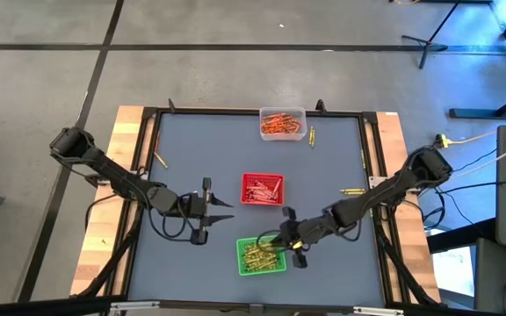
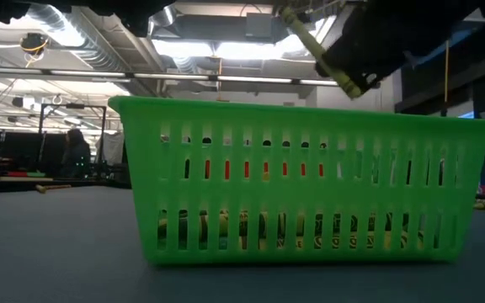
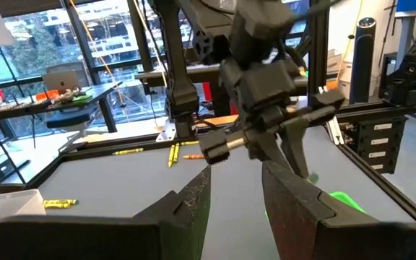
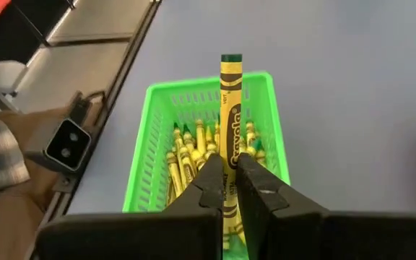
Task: Sort crayons
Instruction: Put the green crayon into the green bin, then put the orange crayon into the transparent bin
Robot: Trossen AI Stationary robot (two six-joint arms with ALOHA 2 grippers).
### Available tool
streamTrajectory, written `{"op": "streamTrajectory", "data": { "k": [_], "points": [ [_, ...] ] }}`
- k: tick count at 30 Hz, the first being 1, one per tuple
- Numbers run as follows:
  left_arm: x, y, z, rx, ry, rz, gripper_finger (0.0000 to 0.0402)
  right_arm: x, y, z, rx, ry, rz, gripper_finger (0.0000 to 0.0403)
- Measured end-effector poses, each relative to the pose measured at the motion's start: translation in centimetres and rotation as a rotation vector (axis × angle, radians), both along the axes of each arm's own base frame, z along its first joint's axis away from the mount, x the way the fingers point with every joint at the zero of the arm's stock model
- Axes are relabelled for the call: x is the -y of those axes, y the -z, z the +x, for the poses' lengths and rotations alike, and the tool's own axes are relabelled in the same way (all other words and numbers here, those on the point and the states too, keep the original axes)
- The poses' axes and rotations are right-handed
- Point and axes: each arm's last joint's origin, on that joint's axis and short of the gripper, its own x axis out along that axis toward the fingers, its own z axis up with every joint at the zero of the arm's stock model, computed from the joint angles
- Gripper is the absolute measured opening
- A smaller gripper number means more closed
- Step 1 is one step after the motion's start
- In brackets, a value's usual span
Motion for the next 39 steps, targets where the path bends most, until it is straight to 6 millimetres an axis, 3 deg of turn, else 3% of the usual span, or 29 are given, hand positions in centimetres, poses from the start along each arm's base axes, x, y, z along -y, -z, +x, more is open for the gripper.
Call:
{"op": "streamTrajectory", "data": {
  "k": [6,14,18,30,39],
  "points": [
    [0.0,0.0,0.0,0.000,0.000,0.000,0.0110,-0.3,1.2,0.3,-0.033,-0.028,0.007,0.0032],
    [0.0,0.0,0.0,0.000,0.000,0.001,0.0110,-0.2,0.9,0.4,-0.024,-0.032,0.017,0.0136],
    [0.0,0.0,0.0,0.000,0.000,0.001,0.0110,0.7,-0.3,-0.2,-0.049,-0.028,0.027,0.0162],
    [0.0,0.0,0.0,-0.003,0.000,0.003,0.0110,4.5,-5.3,-6.6,-0.225,0.140,-0.060,0.0165],
    [0.0,0.0,0.0,-0.003,0.000,0.003,0.0110,7.3,-5.2,-11.0,-0.459,0.383,-0.292,0.0166]
  ]
}}
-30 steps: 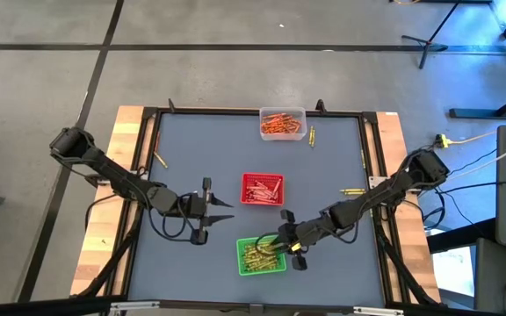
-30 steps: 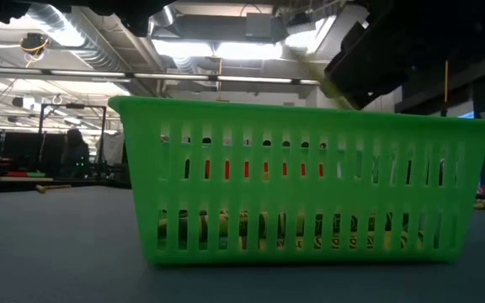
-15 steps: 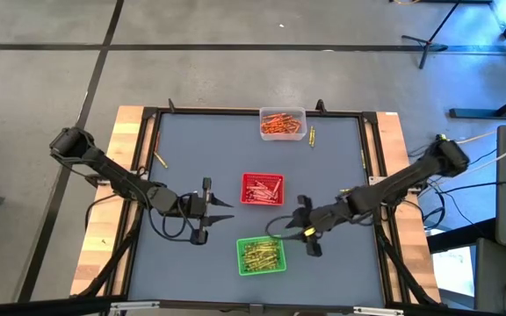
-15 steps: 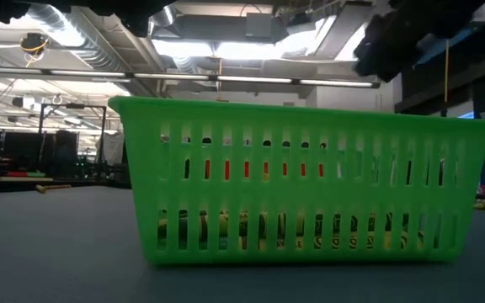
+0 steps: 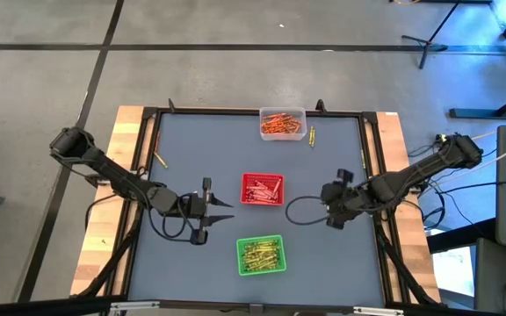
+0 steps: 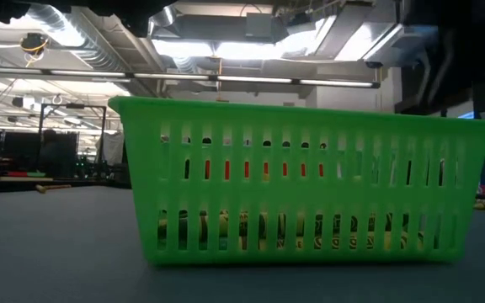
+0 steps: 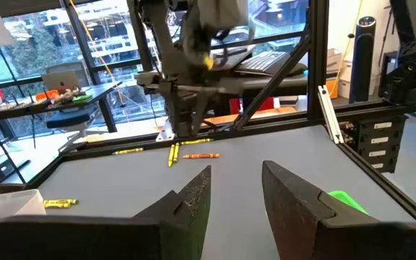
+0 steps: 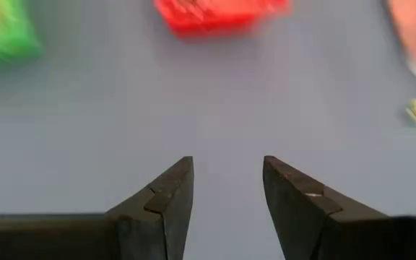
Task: Sort crayons
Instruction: Put the orange crayon into the transparent bin
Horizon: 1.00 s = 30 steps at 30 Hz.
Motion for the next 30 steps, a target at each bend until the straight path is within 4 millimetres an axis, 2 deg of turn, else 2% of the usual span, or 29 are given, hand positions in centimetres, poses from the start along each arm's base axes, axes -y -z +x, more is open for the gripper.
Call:
{"op": "streamTrajectory", "data": {
  "k": [5,10,14,21,25,30],
  "points": [
    [0.0,0.0,0.0,0.000,0.000,0.000,0.0110,0.7,0.7,-1.3,-0.147,0.094,-0.050,0.0166],
    [0.0,0.0,0.0,0.000,0.000,0.000,0.0110,0.5,1.0,-1.4,-0.208,0.137,0.056,0.0166],
    [0.0,0.0,0.0,0.003,0.000,-0.002,0.0110,1.5,1.6,-1.6,-0.303,0.235,0.067,0.0166],
    [0.0,0.0,0.0,0.004,0.000,-0.002,0.0110,4.0,4.9,-2.2,-0.485,0.435,0.232,0.0166],
    [0.0,0.0,0.0,0.003,0.000,-0.002,0.0110,4.3,6.4,-2.8,-0.542,0.569,0.347,0.0166],
    [0.0,0.0,0.0,-0.002,0.000,-0.001,0.0110,4.3,7.9,-3.4,-0.562,0.669,0.405,0.0166]
  ]
}}
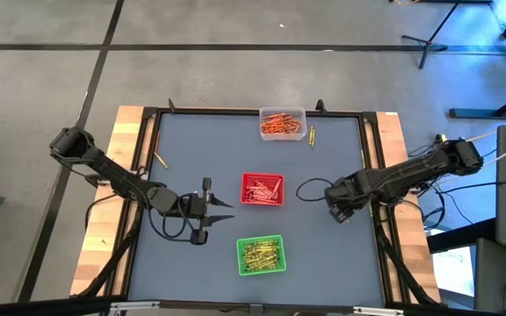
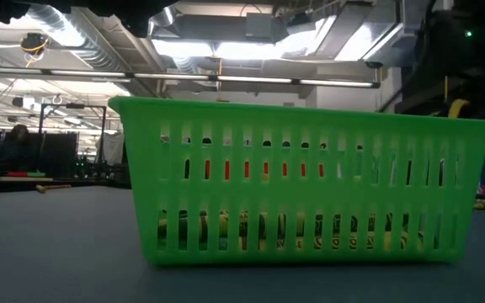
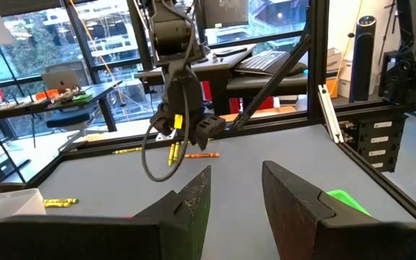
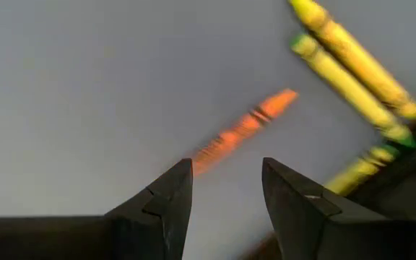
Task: Sort crayons
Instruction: Put the orange crayon into the transparent bin
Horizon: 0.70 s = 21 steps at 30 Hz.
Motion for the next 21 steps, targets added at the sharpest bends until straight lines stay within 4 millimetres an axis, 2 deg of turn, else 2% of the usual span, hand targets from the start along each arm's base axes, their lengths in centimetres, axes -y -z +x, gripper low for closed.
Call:
{"op": "streamTrajectory", "data": {
  "k": [6,9,16,18,21],
  "points": [
    [0.0,0.0,0.0,0.000,0.000,0.000,0.0110,0.0,1.3,0.1,0.051,0.089,0.014,0.0166],
    [0.0,0.0,0.0,0.001,0.000,0.000,0.0110,0.1,2.1,-0.6,0.011,0.113,0.010,0.0166],
    [0.0,0.0,0.0,0.001,0.000,0.000,0.0110,0.1,3.1,-0.8,0.052,0.071,0.035,0.0165],
    [0.0,0.0,0.0,0.001,0.000,0.000,0.0110,0.1,3.1,-0.8,0.060,0.044,0.038,0.0156],
    [0.0,0.0,0.0,0.002,0.000,0.000,0.0110,0.1,3.1,-0.7,0.065,0.028,0.039,0.0122]
  ]
}}
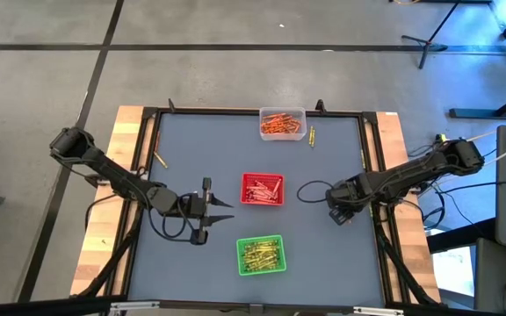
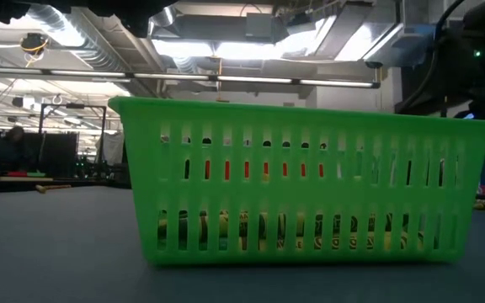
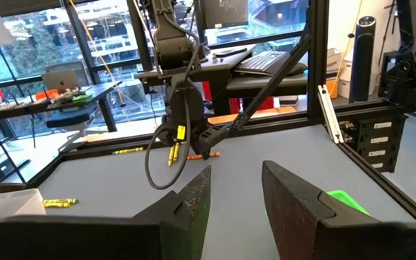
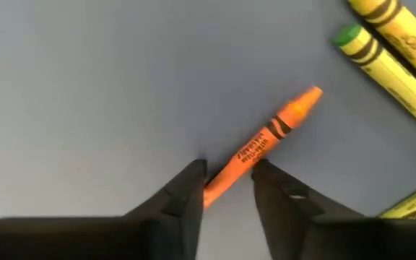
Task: Sort crayons
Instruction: Put the orange crayon into the transparent bin
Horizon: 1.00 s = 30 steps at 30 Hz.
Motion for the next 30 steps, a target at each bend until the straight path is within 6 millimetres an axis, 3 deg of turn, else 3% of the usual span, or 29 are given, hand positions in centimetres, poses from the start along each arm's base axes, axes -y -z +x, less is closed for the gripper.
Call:
{"op": "streamTrajectory", "data": {
  "k": [7,11,22,26,30],
  "points": [
    [0.0,0.0,0.0,0.000,0.000,0.000,0.0110,0.0,-0.1,0.2,0.024,-0.071,-0.002,0.0012],
    [0.0,0.0,0.0,0.000,0.000,0.000,0.0110,-0.1,-0.8,1.0,0.070,-0.110,-0.047,0.0025],
    [0.0,0.0,0.0,-0.001,0.001,-0.003,0.0110,-0.1,-6.3,5.0,0.323,-0.428,-0.238,0.0010],
    [0.0,0.1,0.0,-0.007,0.000,-0.024,0.0110,1.4,-8.4,6.3,0.376,-0.481,-0.370,0.0023],
    [0.0,0.1,0.0,-0.007,-0.001,-0.024,0.0110,4.2,-10.1,7.5,0.431,-0.504,-0.458,0.0026]
  ]
}}
